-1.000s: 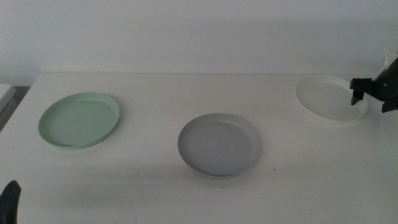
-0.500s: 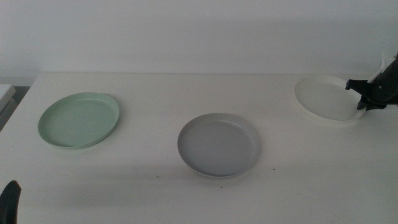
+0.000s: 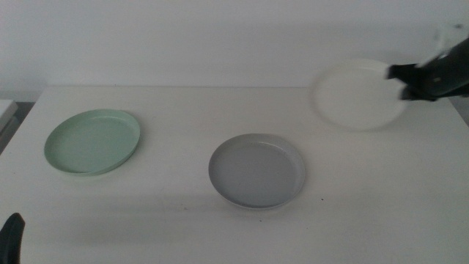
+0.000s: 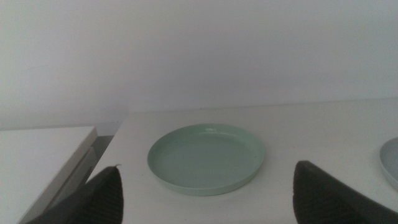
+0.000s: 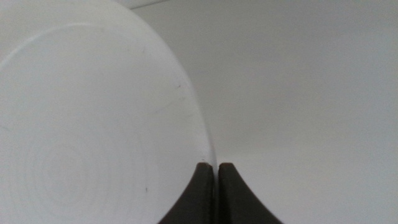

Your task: Stack the three bowls on top of each other.

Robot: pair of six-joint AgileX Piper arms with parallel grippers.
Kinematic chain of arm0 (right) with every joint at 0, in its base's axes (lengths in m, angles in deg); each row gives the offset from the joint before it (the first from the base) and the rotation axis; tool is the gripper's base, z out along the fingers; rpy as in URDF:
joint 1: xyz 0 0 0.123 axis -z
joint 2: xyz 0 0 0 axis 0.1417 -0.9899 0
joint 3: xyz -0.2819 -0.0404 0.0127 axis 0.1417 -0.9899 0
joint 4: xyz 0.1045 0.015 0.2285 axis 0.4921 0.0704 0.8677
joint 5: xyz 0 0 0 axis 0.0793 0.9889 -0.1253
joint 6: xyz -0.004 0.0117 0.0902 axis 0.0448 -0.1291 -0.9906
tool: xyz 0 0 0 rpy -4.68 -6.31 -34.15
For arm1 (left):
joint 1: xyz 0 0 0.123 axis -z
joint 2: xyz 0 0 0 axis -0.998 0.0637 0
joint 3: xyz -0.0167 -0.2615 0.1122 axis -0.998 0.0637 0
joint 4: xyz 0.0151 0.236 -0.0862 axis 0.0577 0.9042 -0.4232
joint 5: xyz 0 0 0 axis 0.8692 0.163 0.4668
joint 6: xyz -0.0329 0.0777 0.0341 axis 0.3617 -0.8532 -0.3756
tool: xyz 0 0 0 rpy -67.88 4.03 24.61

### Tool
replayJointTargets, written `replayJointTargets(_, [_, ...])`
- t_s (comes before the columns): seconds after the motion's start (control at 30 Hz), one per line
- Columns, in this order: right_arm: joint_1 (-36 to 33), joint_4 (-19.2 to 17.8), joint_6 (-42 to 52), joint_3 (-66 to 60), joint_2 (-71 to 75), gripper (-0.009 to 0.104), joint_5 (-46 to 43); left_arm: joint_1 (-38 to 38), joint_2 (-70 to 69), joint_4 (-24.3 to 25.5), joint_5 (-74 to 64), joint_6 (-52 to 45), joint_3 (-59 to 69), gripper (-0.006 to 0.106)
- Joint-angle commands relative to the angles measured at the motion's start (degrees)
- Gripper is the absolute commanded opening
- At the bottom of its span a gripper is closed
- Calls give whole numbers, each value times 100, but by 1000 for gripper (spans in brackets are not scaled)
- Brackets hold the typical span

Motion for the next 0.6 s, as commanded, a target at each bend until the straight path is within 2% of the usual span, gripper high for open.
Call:
replayJointTargets(0.0, [-605,138,98,-908,652,-2,-786,0,-20,-4,58,27,4,94])
replayJointTargets(0.1, [-1316,142,-73,-1472,1098,-3,-1203,0,-20,-4,58,27,4,94])
replayJointTargets(0.3, [-2352,61,-199,-1629,1059,-3,-1075,0,-20,-4,58,27,4,94])
replayJointTargets(0.57, [-2535,112,-199,-1629,594,-3,-1299,0,-20,141,58,28,4,94])
